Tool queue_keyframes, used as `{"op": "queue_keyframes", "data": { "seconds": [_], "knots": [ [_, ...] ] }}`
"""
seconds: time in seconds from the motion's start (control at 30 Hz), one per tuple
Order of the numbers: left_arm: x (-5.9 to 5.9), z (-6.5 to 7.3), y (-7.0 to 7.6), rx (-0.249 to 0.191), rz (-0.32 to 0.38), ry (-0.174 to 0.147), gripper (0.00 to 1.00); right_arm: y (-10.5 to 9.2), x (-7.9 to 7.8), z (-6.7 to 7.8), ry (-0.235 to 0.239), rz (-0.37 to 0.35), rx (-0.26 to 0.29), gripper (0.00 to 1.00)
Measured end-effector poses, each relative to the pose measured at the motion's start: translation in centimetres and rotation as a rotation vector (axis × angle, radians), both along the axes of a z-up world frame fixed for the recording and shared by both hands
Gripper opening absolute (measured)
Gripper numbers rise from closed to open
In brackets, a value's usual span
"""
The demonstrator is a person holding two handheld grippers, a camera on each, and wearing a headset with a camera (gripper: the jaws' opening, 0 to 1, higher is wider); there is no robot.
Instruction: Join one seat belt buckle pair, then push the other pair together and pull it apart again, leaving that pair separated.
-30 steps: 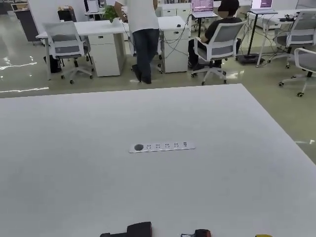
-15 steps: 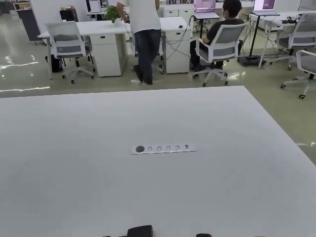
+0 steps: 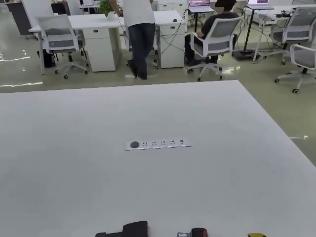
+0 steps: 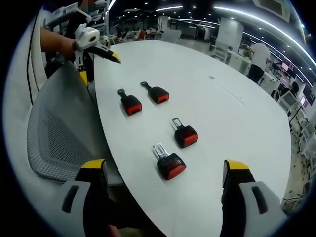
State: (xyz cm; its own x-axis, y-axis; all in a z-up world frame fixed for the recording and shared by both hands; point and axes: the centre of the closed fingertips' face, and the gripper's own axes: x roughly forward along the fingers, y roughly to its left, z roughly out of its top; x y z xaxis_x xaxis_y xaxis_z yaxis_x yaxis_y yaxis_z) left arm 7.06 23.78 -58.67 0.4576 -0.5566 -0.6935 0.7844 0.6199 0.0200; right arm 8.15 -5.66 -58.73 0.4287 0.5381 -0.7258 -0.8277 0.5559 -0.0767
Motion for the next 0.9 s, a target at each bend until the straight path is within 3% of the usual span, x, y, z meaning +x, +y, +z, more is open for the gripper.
{"op": "queue_keyframes", "data": {
  "seconds": [0.33, 0.9],
  "knots": [
    [0.8, 0.3, -1.2, -0.011, -0.016, -0.009, 0.99, -0.1, 0.3, 0.3, 0.006, -0.001, 0.004, 0.95],
    [0.8, 0.1, -1.0, -0.006, -0.037, -0.001, 0.99, -0.1, -0.6, 0.3, 0.018, 0.0, -0.01, 0.94]
  ]
}}
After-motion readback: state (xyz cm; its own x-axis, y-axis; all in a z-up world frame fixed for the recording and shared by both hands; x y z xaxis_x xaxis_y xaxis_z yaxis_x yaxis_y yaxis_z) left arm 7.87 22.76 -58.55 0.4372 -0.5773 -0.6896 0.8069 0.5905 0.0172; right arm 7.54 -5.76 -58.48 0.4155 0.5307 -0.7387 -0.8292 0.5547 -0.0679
